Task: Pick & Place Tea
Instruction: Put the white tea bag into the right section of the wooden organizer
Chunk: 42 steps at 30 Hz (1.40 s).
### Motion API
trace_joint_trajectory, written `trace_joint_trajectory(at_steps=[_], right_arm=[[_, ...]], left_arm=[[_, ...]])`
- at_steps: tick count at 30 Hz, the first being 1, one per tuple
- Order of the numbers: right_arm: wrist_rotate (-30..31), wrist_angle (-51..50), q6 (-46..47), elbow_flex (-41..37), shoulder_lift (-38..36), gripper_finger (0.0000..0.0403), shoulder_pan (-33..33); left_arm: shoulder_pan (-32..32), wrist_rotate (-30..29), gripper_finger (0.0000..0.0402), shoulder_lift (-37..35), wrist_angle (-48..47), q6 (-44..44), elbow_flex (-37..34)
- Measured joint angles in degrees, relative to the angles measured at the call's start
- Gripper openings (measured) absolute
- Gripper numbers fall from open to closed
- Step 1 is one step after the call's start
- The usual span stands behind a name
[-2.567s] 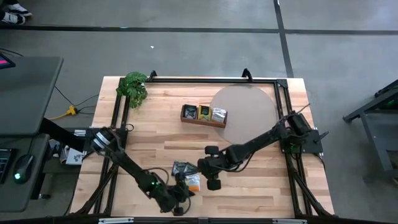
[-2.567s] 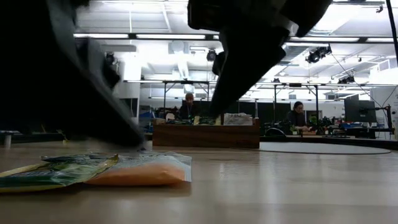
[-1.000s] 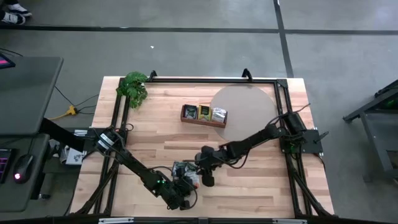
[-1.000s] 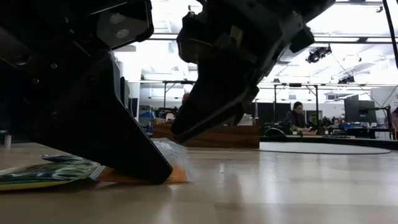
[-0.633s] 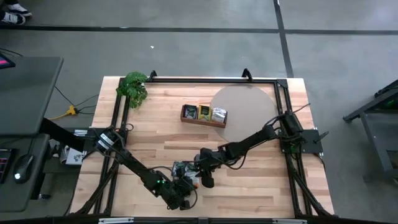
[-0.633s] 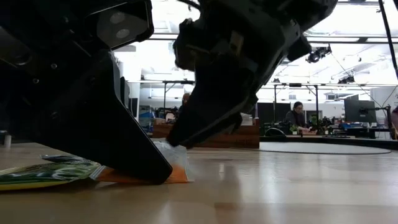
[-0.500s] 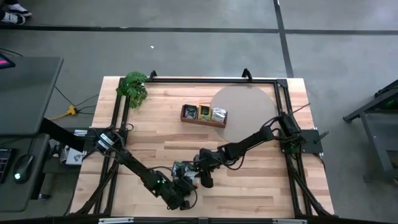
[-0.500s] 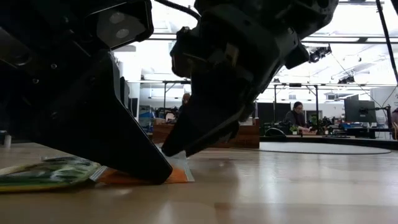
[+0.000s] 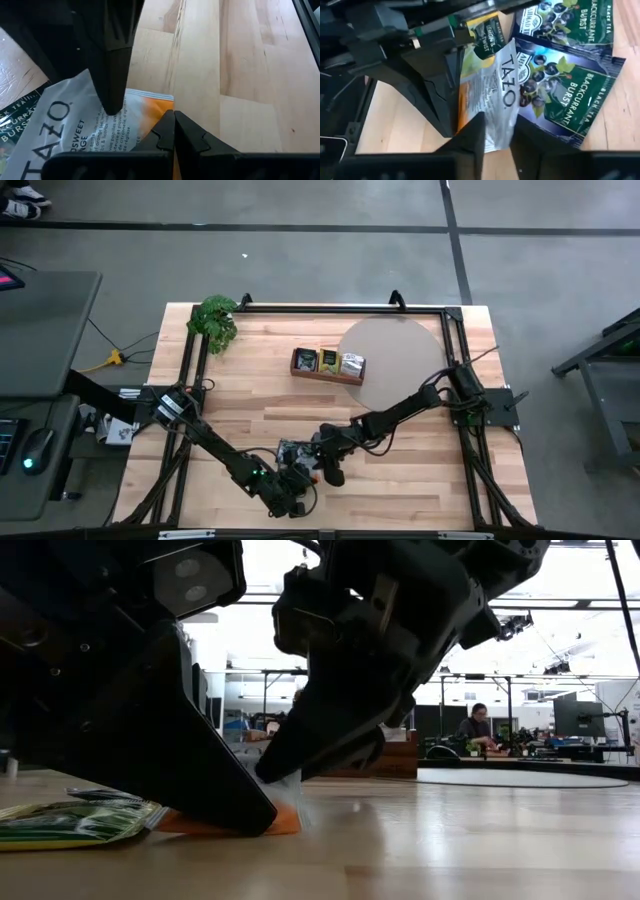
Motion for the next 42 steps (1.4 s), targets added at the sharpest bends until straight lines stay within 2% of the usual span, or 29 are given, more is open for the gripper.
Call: trace_joint_trajectory(at_steps=[4, 6, 17, 24, 30, 36, 39, 42], right_arm=[[0.20, -0.11, -0.04, 0.00, 0.00, 0.0021, 0.01], [0.53, -0.11, -0.17, 0.00, 0.00, 0.0007, 0.01], [2.63, -0.47, 0.20, 0.00, 0.00, 0.0002, 0.17], [4.10, -2.61, -0.03, 0.00, -0.02, 0.0001, 0.53], [6.18, -4.62, -0.21, 0.00, -0.15, 0.0001, 1.17], [8.66, -8.41, -0.84, -0.02, -2.62, 0.0000, 1.17], [12.71, -13.67, -2.13, -0.02, -6.60, 0.0000, 1.20], [19.15, -19.84, -4.11, -0.02, -11.57, 0.0000, 0.94]], left_arm=[[0.00, -0.01, 0.0001, 0.00, 0.02, 0.01, 0.00], [0.00, -0.01, 0.0001, 0.00, 0.02, -0.01, 0.00], [0.04, 1.88, 0.0001, -2.50, -1.20, 4.12, -0.01], [-0.51, 2.37, 0.0001, -7.29, -10.58, 4.41, -0.15], [-3.25, -7.35, 0.0001, -11.46, -17.86, 1.77, 0.06], [-5.49, -20.96, 0.0001, -13.52, -27.91, -5.23, 0.11], [-5.41, -23.96, 0.0001, -13.43, -33.00, -11.59, -0.23], [-5.27, -24.23, 0.0001, -13.49, -32.63, -15.92, -2.37]])
